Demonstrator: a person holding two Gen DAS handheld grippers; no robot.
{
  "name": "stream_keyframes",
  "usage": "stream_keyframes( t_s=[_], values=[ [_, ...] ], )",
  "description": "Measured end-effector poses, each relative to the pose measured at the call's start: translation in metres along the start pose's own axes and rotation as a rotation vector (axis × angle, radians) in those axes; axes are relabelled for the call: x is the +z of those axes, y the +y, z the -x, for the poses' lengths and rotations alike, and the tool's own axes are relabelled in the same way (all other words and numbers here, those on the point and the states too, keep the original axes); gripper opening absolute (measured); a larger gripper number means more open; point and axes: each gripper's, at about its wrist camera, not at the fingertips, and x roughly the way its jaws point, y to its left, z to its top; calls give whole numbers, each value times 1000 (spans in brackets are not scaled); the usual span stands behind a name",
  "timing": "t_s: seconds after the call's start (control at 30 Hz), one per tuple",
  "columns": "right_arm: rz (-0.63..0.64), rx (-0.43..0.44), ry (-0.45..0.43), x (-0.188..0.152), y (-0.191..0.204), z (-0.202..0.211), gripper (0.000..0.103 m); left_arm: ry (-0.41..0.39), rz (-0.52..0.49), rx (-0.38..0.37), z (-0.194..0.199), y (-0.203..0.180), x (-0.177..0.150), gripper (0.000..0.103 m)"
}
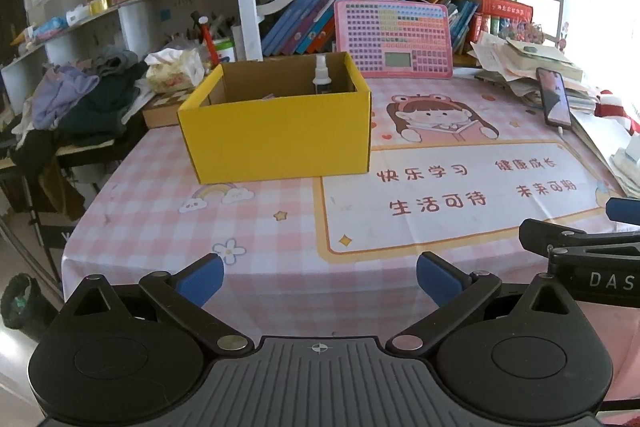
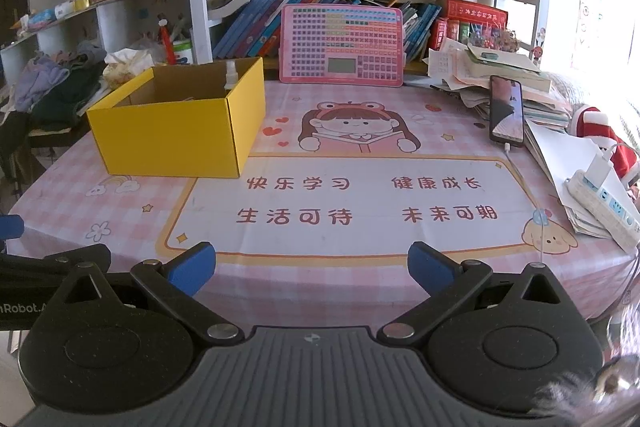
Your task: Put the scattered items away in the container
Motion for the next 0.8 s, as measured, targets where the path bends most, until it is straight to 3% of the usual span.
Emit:
stream_keyframes(
  t_s=[0.8],
  values=[
    [4,2,5,-2,1,1,103,20,15,-10,0,-1,-2,103]
  ],
)
